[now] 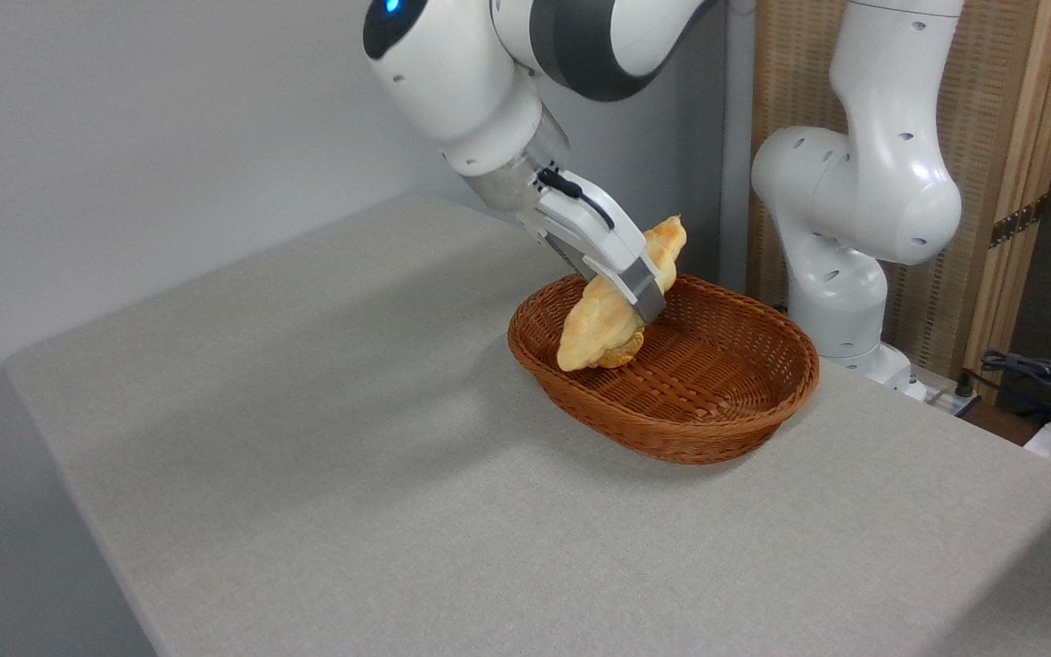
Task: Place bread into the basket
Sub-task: 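Lower the bread into the basket beside the round roll, then open the gripper and raise it away from the basket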
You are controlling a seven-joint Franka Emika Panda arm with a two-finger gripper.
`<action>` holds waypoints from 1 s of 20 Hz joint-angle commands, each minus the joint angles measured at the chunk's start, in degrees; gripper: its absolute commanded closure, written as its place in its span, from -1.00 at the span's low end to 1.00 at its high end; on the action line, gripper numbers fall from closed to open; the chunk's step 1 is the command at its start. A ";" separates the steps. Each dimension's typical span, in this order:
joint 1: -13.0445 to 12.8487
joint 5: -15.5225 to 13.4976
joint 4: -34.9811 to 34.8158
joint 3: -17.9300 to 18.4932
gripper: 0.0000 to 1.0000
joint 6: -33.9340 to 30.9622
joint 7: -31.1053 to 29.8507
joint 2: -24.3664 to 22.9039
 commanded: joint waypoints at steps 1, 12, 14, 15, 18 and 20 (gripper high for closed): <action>-0.60 -0.18 -0.67 0.65 -1.00 -1.77 1.20 -0.60; -0.60 -0.18 -0.67 0.65 -1.00 -1.07 2.34 -0.42; -0.60 -0.18 -0.58 0.65 -1.00 -0.89 2.34 -0.33; -0.60 -0.18 -0.58 0.65 -1.00 -0.72 2.34 -0.33; -0.69 -0.18 0.82 0.56 -1.00 2.17 2.34 -0.51; -0.69 -0.18 2.93 0.21 -1.00 4.72 2.34 -0.51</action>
